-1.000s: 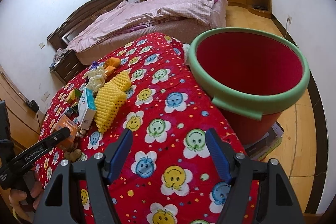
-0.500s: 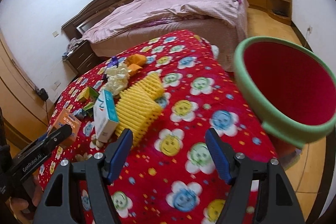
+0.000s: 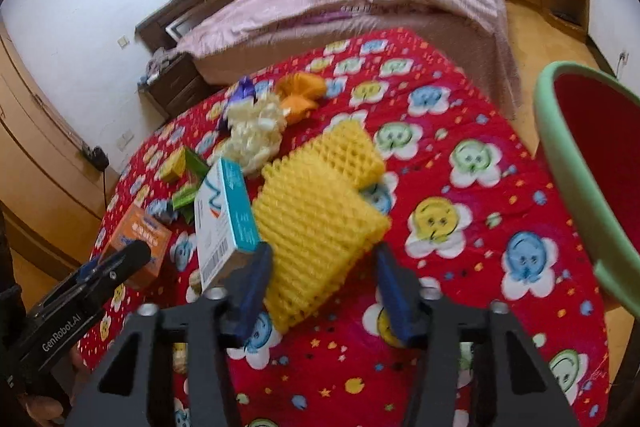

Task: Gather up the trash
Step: 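Grasp the yellow foam mesh sleeve with the right tool while the left tool holds the box, then carry box and foam sleeve over the bucket and open both tools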

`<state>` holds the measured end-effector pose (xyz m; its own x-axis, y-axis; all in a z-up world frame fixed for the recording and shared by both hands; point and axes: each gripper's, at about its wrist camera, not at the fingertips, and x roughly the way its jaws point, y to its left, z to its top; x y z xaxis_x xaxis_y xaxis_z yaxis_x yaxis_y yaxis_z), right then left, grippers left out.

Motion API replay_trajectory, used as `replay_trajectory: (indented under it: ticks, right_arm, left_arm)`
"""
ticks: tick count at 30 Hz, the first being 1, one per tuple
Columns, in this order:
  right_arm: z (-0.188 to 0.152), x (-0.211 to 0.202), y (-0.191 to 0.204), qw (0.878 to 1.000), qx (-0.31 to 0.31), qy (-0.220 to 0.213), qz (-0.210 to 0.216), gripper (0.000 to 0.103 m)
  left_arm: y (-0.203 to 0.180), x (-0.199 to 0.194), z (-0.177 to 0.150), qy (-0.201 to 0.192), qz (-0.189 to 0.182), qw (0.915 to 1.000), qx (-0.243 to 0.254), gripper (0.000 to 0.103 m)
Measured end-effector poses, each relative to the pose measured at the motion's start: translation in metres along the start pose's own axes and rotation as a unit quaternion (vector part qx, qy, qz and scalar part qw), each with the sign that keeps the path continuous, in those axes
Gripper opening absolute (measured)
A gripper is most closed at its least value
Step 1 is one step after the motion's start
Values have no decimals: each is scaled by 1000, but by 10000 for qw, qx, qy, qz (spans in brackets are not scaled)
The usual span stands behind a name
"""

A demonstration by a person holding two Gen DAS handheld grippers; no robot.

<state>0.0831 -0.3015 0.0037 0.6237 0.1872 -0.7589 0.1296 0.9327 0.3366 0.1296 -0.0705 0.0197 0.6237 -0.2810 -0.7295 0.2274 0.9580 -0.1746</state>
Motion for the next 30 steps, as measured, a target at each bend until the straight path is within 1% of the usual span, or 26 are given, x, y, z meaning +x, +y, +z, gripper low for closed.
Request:
replay_trajectory:
  ticks: [1, 3, 5, 10, 19, 30]
  right_arm:
    - [-2, 1, 2, 10000, -28, 25, 87, 33]
    - [-4, -1, 4, 9999, -87, -9, 116, 16]
    - [-7, -8, 7, 9997, -177, -89, 143, 14]
    - [-13, -33, 11, 9986, -343, -397, 116, 13]
    - [-22, -85, 9, 9954, -377, -876, 68, 13]
    - [-28, -141, -12, 9895, -242, -1420, -139, 13]
  left_arm:
    - [-1, -1, 0, -6, -10, 10000, 8, 54]
    - [-3, -4, -1, -28, -24, 10000, 33, 54]
    - [-5, -8, -2, -55, -50, 10000, 54, 54]
    - [-14, -23, -2, -157, -139, 9997, 127, 54]
    - [-34, -49, -1, -339, -362, 9984, 277, 54]
    - [-77, -73, 8, -461, -859, 9933, 619, 54]
